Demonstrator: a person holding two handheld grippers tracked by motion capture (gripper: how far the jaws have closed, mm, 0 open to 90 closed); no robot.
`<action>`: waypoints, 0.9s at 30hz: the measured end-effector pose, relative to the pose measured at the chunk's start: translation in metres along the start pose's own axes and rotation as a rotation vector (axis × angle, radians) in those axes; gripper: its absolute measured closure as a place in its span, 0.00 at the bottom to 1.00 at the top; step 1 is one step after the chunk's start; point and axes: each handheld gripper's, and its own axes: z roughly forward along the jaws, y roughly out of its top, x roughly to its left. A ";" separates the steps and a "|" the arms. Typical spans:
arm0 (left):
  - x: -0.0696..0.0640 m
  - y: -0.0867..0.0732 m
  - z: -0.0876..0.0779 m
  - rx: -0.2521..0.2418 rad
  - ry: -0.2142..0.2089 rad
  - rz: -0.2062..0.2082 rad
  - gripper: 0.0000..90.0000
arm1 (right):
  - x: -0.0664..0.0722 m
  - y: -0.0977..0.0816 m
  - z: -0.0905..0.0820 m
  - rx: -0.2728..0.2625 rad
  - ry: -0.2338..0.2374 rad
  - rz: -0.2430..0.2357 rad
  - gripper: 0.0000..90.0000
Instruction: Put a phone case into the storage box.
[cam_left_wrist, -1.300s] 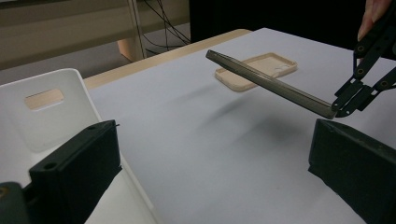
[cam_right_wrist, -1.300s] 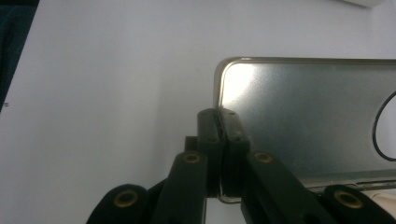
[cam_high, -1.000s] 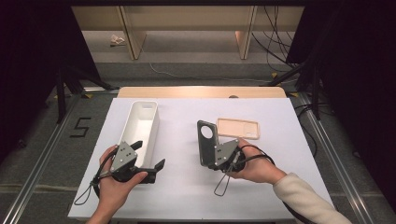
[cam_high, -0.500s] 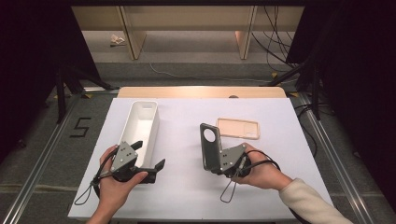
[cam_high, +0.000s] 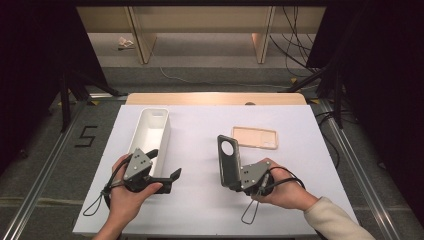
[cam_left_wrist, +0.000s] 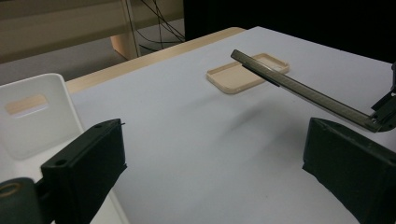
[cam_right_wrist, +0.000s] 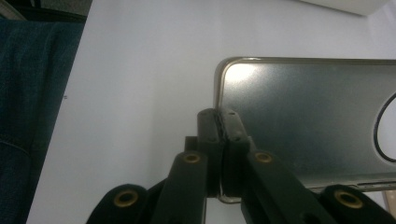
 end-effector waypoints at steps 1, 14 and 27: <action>0.000 0.001 0.001 0.000 -0.005 -0.002 0.06 | 0.000 0.000 0.000 0.000 0.000 0.000 1.00; -0.006 0.022 0.026 0.021 -0.044 -0.006 0.07 | 0.006 -0.006 -0.001 -0.033 -0.025 0.003 1.00; -0.017 0.038 0.054 0.087 -0.069 -0.030 0.13 | 0.008 -0.002 0.000 -0.047 -0.037 -0.003 1.00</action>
